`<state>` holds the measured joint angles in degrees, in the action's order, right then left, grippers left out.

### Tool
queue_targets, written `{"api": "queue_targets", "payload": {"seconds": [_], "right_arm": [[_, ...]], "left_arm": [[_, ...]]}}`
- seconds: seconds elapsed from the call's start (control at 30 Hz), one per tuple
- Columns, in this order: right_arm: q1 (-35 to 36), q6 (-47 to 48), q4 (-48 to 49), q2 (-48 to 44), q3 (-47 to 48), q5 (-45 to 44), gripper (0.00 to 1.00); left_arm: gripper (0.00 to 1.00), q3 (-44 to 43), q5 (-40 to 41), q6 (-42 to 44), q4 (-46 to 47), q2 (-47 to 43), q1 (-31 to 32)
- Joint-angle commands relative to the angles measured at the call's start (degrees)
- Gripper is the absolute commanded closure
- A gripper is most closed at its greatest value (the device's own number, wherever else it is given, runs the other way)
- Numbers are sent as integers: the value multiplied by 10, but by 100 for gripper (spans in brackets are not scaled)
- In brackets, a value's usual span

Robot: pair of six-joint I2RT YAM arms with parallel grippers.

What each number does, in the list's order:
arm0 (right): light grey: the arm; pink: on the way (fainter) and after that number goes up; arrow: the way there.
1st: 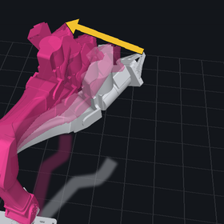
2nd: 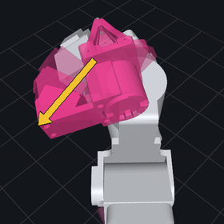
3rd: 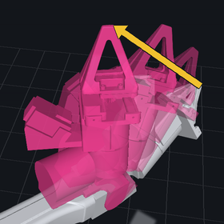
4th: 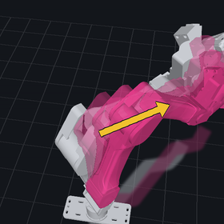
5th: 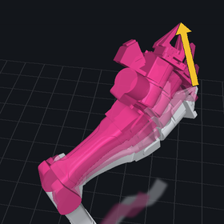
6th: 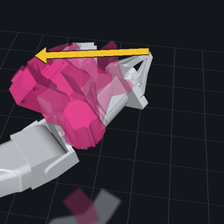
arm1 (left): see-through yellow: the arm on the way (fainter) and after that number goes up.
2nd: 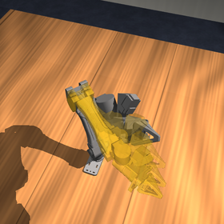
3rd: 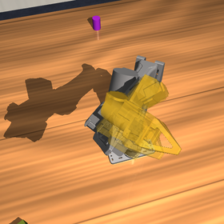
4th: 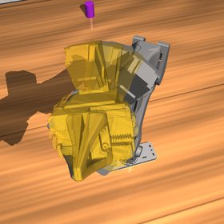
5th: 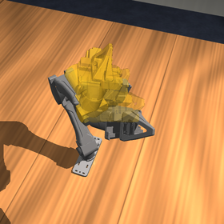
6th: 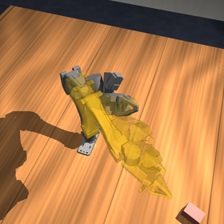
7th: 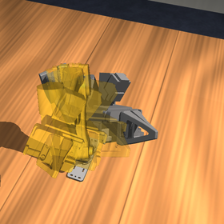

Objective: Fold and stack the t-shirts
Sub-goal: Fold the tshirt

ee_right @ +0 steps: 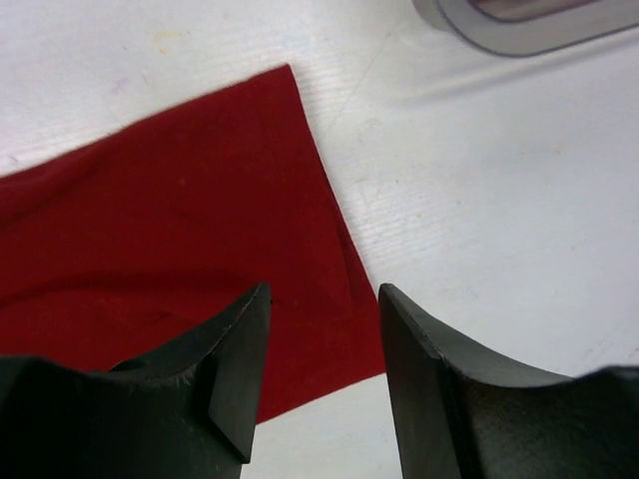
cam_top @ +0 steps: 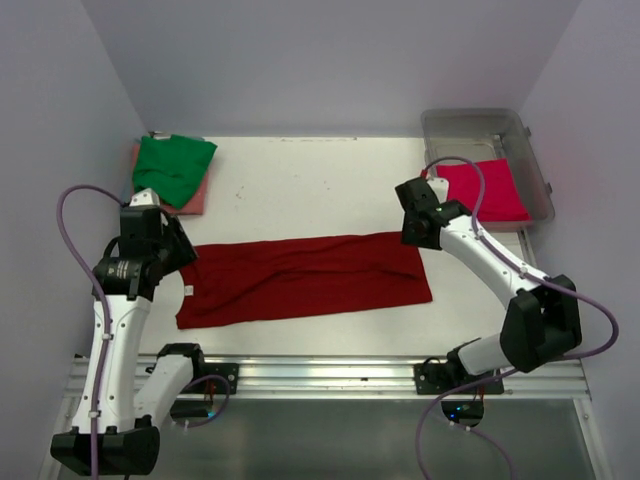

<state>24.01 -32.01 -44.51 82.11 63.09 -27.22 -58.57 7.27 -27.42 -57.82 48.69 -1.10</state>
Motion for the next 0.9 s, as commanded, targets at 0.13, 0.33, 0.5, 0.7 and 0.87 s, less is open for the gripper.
{"api": "queue_targets", "payload": {"seconds": [0.13, 0.33, 0.5, 0.7, 0.87], "right_arm": [[2, 19, 82, 101, 85, 62, 80], [1, 5, 138, 205, 106, 127, 100], [2, -3, 159, 233, 80, 150, 100], [2, -8, 171, 219, 46, 148, 100], [2, -9, 174, 214, 27, 147, 100]], "left_arm": [[55, 53, -68, -16, 193, 86, 1], [100, 95, -110, -46, 281, 181, 2], [100, 133, -116, -51, 300, 227, 3], [100, 186, -113, -68, 319, 236, 6], [100, 200, -129, -90, 358, 297, 23]]}}
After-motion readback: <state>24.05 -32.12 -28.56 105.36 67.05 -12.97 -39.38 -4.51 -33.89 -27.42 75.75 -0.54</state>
